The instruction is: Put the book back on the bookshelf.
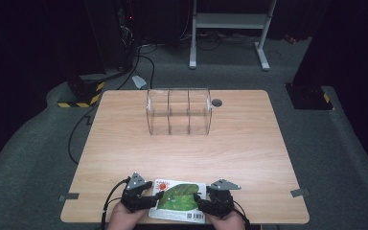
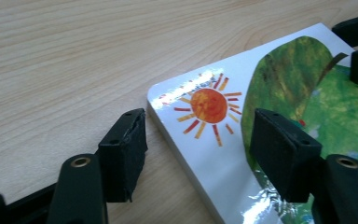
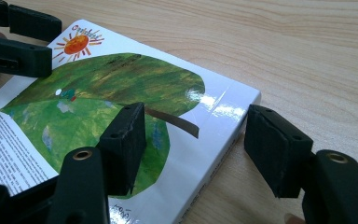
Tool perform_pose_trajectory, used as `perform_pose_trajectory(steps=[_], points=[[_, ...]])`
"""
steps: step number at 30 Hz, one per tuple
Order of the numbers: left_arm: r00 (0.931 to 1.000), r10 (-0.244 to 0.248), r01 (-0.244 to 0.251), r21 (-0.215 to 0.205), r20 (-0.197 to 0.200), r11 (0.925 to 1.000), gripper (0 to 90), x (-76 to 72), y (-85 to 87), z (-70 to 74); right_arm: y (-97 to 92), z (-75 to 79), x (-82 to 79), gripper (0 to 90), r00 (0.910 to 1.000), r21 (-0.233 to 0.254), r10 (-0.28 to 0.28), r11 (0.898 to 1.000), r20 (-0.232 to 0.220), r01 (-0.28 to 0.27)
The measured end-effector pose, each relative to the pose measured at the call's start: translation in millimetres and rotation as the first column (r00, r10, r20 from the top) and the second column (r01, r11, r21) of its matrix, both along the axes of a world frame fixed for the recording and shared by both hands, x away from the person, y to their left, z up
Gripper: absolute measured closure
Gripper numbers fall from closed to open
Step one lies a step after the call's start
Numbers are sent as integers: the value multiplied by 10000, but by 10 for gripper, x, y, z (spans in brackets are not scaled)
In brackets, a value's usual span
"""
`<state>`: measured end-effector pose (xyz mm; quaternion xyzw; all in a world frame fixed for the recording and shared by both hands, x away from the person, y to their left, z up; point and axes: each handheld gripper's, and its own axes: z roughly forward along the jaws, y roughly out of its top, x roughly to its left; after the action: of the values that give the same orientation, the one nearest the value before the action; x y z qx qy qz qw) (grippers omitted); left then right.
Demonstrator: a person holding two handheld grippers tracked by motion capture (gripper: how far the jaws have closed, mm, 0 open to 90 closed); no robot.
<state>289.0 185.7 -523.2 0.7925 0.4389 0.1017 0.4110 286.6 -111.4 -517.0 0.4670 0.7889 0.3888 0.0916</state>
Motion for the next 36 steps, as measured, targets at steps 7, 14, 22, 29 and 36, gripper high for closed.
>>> perform_pose_trajectory(steps=[7, 14, 22, 29, 36], points=[[9999, 70, -71, 90, 83, 9999, 379, -19, -41, 4, 22, 4, -1, 386, 9999, -51, -117, 9999, 35, 117], [9980, 231, -263, 546, 586, 9982, 426, -48, -82, 24, 64, 15, 49, 399, 9997, -218, -215, 9995, 77, 217], [9940, 520, -587, 686, 961, 9959, 448, 1, -108, 19, 131, 39, 150, 403, 9989, -706, -170, 9973, 432, 200], [9920, 627, -700, 640, 1098, 9955, 452, 114, -139, 10, 132, 35, 293, 396, 9974, -792, -309, 9962, 655, 360], [9970, 403, -444, 625, 654, 9971, 357, 33, -126, 24, 44, 25, 172, 315, 9993, -547, -282, 9981, 240, 295]])
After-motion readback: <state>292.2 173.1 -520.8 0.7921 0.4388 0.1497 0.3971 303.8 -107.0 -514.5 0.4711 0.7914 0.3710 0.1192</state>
